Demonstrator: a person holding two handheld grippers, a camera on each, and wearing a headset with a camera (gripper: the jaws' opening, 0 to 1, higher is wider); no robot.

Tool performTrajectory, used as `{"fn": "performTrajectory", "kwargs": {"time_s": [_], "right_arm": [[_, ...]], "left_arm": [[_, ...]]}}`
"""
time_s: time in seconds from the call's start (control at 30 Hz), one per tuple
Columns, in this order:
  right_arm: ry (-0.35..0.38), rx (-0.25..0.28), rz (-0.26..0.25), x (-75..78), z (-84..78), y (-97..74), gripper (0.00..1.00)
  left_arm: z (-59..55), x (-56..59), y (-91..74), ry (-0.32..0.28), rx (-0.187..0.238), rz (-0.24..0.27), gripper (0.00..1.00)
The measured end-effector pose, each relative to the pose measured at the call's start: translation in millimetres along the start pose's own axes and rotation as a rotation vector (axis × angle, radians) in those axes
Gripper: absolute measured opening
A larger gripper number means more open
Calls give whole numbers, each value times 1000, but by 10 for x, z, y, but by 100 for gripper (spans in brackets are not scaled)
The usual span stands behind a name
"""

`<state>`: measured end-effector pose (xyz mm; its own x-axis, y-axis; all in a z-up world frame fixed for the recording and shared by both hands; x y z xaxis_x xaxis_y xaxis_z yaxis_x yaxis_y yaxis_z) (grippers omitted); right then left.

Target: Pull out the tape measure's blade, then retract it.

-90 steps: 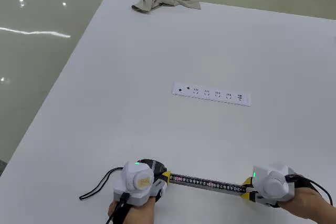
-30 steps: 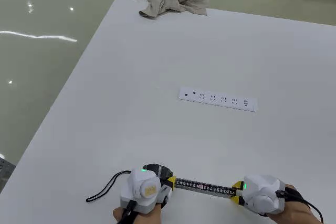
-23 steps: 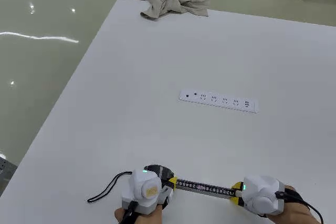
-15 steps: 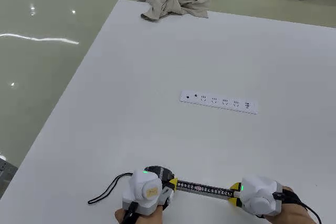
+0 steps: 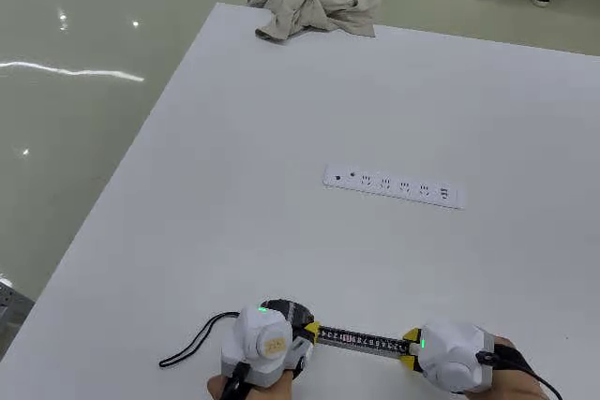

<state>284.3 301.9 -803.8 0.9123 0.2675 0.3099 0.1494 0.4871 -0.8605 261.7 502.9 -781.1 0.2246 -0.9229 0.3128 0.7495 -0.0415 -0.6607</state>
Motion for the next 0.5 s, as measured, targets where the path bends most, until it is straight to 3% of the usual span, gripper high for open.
{"fn": "performTrajectory", "kwargs": {"time_s": [0.5], "right_arm": [[-12,18,-9,24,123,67,13]], "left_arm": [[4,5,-19,0,-7,2,60]]}}
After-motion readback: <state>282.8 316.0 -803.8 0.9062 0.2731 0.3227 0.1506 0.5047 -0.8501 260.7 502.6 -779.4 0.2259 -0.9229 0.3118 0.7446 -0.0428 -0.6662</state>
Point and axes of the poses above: the centre of the closed fingertips' face, and the gripper's own axes: y roughly forward along the fingers, x roughly to its right, z roughly out of its top, the point moved 2 cm from there along -y, roughly backward along the fingers, and after that the axes turned 14 degrees about -y, right-handed, at the moved point
